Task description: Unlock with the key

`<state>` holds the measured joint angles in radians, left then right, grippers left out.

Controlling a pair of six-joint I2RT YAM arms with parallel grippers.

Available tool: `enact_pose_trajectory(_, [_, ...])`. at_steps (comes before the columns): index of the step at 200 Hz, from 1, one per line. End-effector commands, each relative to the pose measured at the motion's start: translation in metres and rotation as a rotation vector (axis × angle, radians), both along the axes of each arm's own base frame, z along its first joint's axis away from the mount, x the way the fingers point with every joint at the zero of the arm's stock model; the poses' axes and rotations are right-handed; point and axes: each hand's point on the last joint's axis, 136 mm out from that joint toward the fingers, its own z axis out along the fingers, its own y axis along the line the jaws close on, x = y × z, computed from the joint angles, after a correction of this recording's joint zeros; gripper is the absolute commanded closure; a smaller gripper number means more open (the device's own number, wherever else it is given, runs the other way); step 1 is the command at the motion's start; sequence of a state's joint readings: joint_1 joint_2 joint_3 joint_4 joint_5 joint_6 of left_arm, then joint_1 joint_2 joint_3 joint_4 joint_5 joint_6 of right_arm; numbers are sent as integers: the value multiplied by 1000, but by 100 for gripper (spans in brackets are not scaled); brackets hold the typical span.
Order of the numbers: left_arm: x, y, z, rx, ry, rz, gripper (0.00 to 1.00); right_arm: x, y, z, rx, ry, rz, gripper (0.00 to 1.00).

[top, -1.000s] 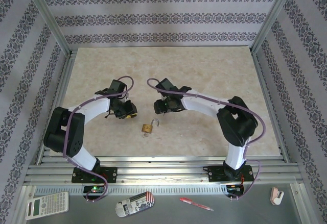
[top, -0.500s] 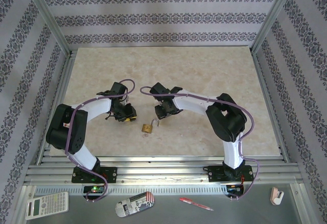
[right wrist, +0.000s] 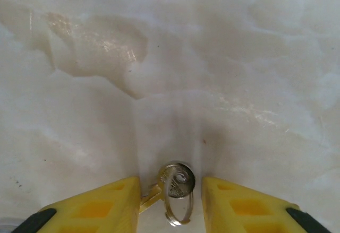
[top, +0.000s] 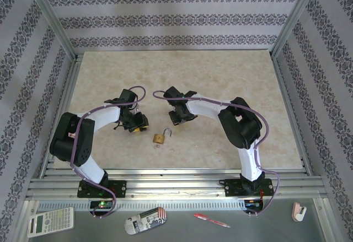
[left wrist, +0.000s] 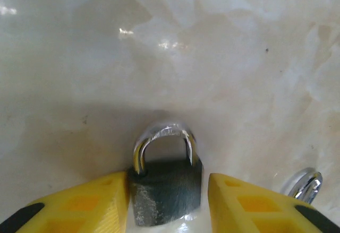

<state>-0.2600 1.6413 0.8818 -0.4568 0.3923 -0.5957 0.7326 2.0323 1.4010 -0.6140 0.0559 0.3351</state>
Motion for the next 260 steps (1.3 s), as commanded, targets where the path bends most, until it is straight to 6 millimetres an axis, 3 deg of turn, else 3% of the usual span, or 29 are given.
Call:
enact_pose_trajectory(1, [-3, 7, -1, 30, -3, 7, 52, 6, -2, -2, -14, -3, -1, 69])
enact_pose_trajectory(42, [-1, 7, 14, 18, -36, 17, 49, 6, -2, 0, -1, 2, -4, 85])
enact_pose_trajectory(72, [4, 1, 36, -27, -85, 24, 49, 2, -3, 8, 23, 1, -10, 100])
enact_pose_trajectory(122, [20, -28, 86, -243, -230, 43, 49, -3, -5, 33, 88, -31, -51, 100])
enact_pose_trajectory(185, [32, -86, 144, -767, -280, 266, 44, -9, -8, 101, 318, -154, -138, 100])
enact_pose_trajectory(215, [36, -102, 152, -926, -207, 396, 44, -13, -2, 134, 467, -235, -151, 100])
enact_pose_trajectory(260, [41, -124, 163, -981, -197, 444, 44, -24, 10, 152, 518, -281, -123, 100])
